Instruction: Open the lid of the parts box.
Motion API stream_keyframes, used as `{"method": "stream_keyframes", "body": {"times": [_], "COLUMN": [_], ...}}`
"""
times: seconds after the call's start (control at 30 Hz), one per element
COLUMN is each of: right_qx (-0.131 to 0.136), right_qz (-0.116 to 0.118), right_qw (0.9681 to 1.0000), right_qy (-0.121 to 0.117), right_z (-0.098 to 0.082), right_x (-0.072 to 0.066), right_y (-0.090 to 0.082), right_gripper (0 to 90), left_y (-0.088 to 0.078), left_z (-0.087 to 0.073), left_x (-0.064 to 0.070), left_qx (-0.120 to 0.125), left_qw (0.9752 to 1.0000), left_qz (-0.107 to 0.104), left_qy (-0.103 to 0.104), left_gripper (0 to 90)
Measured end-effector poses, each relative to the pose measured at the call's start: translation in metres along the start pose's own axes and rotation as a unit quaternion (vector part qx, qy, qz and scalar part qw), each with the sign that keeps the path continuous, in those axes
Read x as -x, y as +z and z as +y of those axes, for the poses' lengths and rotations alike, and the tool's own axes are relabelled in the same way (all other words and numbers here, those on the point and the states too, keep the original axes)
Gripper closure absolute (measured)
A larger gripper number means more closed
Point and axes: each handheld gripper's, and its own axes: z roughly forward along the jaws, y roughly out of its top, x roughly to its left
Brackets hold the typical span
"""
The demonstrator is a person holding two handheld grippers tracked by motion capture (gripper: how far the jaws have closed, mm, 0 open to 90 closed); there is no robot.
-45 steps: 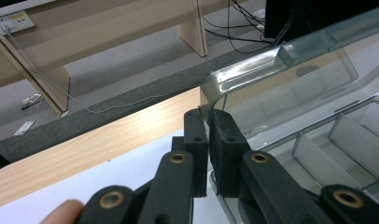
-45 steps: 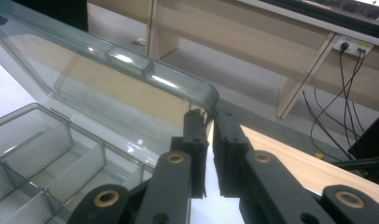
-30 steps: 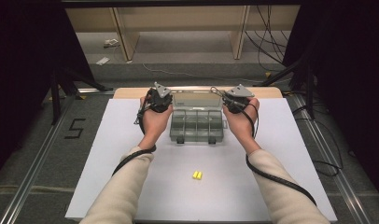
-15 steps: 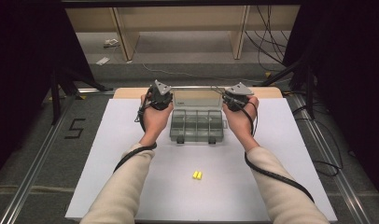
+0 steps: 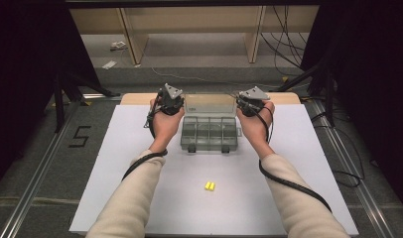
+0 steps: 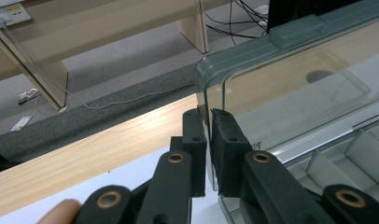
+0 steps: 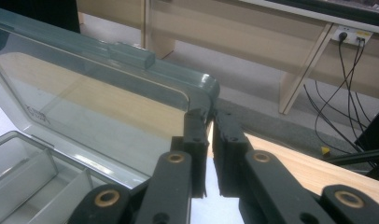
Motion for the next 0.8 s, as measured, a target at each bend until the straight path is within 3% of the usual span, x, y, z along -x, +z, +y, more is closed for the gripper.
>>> {"method": "stream_keyframes", "body": {"times": [0.2,0.8], "right_qx": [0.0,-0.003], "right_qz": [-0.001,-0.004], "right_qw": [1.0,0.9999], "right_qy": [0.002,0.013], "right_z": [0.0,0.0], "right_x": [0.001,0.002], "right_y": [0.002,0.01], "right_gripper": [85.3,85.3], "left_y": [0.002,0.011], "left_z": [-0.001,-0.004], "left_x": [-0.003,-0.004], "left_qx": [0.005,0.006], "left_qw": [1.0,1.0], "left_qz": [-0.007,-0.004], "left_qy": [-0.001,-0.006], "left_gripper": [84.2,84.0]}}
